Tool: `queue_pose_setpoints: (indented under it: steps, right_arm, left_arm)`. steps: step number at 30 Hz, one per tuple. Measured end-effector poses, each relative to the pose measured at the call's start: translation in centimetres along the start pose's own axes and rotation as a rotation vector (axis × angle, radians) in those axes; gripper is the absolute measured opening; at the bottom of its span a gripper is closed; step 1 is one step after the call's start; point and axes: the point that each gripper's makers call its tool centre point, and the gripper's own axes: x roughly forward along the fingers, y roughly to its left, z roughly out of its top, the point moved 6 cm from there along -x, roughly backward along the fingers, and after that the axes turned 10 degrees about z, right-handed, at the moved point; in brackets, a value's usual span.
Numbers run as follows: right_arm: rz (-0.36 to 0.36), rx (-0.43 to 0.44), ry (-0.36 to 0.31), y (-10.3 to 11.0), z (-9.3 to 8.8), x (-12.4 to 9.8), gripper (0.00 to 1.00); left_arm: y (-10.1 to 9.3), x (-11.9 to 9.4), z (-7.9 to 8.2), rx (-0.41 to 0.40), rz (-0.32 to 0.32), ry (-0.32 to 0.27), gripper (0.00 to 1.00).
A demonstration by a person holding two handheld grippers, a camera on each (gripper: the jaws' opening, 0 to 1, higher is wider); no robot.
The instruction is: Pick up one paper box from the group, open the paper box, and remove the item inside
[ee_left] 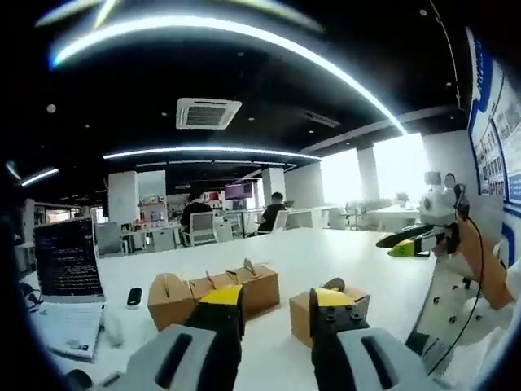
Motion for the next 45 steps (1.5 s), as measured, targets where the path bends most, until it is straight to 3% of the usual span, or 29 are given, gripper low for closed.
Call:
queue_pose_setpoints:
  steps: [5,7,16,19,39,45]
  right_arm:
    - [-0.001,0.002,0.001,-0.1,-0.1,-0.1,0.34]
    - [-0.001,0.005,0.005,-0.1,-0.2,0.0,0.34]
    - [0.0,-0.007,0.013,0.6,-0.4,0.4,0.33]
    - [0.0,-0.004,0.016,0.5,-0.5,0.4,0.33]
    - [0.014,-0.005,0.03,0.5,-0.8,0.8,0.33]
    - [0.019,-0.009,0.043,0.6,-1.1,1.1,0.33]
  left_arm:
    - [-1.3,1.1,0.3,0.086,-0.022,0.041,0.32]
    - [-2.1,1.9,-0.1,0.088,-0.059,0.073,0.31]
    - [-5.1,3.9,-1.1,0.213,-0.139,0.151,0.31]
    - [-6.3,4.8,-1.5,0.279,-0.16,0.201,0.3]
    - [-9.2,7.7,-2.2,0.505,-0.169,0.343,0.22]
    - [-10.2,7.7,-2.3,0.533,-0.209,0.366,0.21]
